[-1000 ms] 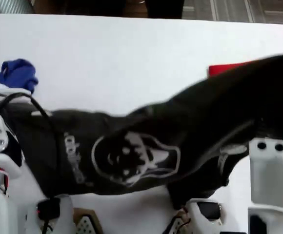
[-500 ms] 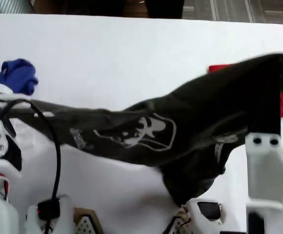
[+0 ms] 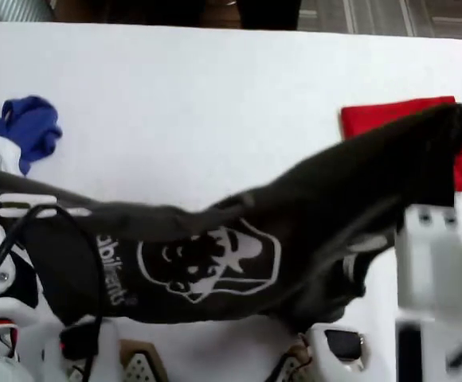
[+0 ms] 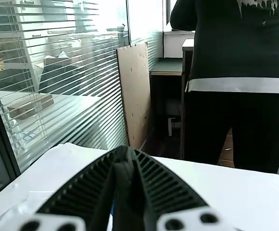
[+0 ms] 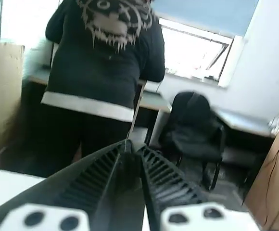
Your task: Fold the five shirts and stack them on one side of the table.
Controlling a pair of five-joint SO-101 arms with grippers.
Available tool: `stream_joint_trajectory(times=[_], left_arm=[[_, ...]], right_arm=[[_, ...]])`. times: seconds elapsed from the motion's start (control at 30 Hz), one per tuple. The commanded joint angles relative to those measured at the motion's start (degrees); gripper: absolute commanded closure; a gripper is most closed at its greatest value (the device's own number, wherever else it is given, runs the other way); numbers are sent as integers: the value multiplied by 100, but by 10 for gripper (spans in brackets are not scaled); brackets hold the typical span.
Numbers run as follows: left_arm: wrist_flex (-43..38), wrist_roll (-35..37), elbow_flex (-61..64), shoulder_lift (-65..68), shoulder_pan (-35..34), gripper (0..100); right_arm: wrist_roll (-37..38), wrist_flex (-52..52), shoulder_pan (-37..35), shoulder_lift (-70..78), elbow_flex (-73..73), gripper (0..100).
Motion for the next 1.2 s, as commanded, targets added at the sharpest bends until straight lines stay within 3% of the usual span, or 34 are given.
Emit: stream_joint_trajectory(times=[0.0,0.2,0.53,0.77,1.17], left_arm=[[-44,26,13,0,-53,975],[-44,35,-40,0,-35,975],[-26,53,-22,-35,-35,975],[-229,62,558,9,-35,975],[-3095,26,3459,18,176,975]], right_arm=[[-114,-295,48,259,255,979],[-70,-365,66,110,167,979],[659,-356,75,-1244,105,980],[703,-629,48,-435,105,980],[651,-1015,-207,2026,105,979]])
